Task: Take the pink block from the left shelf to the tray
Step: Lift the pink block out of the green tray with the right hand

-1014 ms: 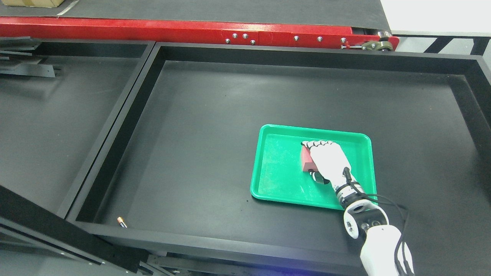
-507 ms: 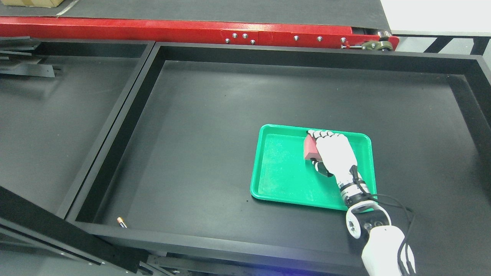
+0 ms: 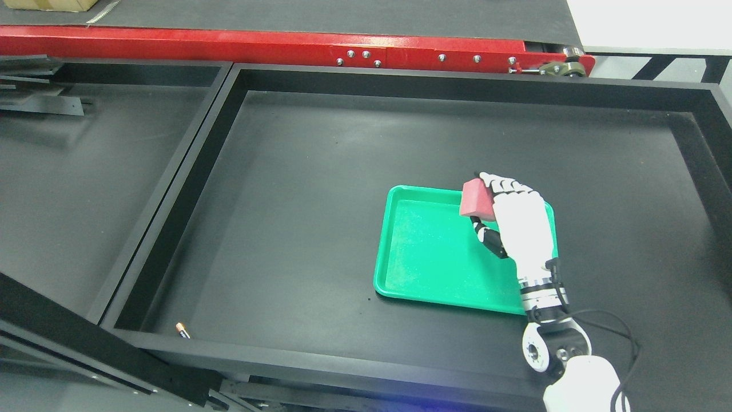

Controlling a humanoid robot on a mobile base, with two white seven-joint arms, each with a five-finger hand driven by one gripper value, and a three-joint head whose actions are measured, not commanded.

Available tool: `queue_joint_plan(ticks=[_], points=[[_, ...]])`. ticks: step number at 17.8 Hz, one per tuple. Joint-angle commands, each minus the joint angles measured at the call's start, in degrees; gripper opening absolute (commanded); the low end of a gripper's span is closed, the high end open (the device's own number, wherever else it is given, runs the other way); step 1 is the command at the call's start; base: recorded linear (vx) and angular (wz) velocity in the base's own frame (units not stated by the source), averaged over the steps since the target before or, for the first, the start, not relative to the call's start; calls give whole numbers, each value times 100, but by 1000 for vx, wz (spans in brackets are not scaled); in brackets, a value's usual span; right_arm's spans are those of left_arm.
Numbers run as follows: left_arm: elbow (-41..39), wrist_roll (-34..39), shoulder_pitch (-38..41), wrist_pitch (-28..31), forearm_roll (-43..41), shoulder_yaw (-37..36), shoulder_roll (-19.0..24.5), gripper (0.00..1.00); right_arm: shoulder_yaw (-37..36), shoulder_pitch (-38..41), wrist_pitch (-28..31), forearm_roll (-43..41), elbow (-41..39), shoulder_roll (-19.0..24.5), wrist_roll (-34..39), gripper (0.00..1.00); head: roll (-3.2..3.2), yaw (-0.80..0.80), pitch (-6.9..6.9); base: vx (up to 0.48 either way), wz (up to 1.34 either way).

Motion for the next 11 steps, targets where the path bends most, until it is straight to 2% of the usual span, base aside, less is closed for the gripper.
queue_joint_plan(ticks=[1, 5, 11], points=[[-100, 2, -167, -2, 0, 0, 100, 100, -161, 407, -51, -461, -938, -100, -1151, 5, 0, 0, 0, -12, 29], [-100, 2, -167, -2, 0, 0, 100, 100, -152, 741, -200, -479, -1001, -100, -1151, 5, 0, 0, 0, -31, 22], [-100, 2, -176, -2, 0, 0, 100, 100, -144, 794, -209, -479, -1001, -100, -1116, 5, 0, 0, 0, -100, 112]])
